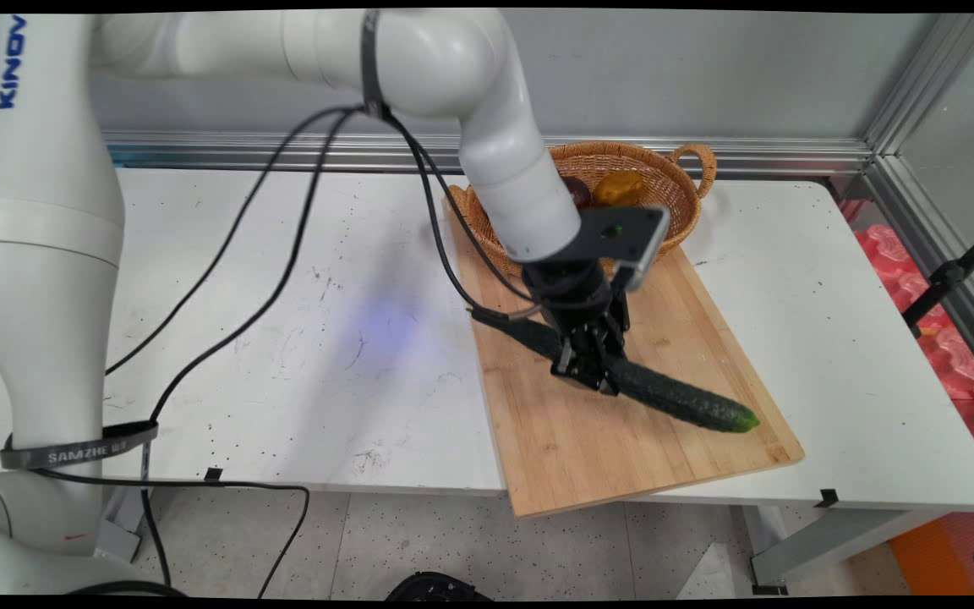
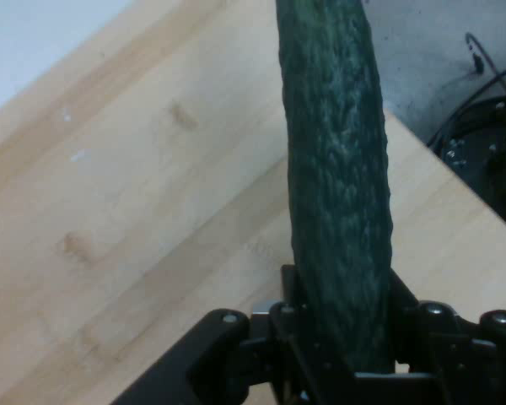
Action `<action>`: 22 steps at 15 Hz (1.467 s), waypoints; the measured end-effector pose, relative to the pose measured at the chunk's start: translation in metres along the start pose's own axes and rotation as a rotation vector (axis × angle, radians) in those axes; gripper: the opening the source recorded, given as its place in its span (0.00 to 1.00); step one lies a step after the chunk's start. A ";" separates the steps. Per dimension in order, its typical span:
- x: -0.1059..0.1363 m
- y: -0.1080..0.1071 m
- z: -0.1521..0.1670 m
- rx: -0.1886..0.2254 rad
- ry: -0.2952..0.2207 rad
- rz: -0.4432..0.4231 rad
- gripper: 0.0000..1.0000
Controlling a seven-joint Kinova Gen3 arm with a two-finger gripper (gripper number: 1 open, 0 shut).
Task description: Place the picked object in the vegetable basket
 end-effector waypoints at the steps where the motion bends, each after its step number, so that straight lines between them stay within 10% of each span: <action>1: 0.003 0.000 -0.013 0.006 0.005 -0.003 0.00; 12: 0.015 -0.030 -0.117 0.174 0.065 -0.187 0.00; 22: -0.002 -0.088 -0.149 0.388 0.128 -0.442 0.00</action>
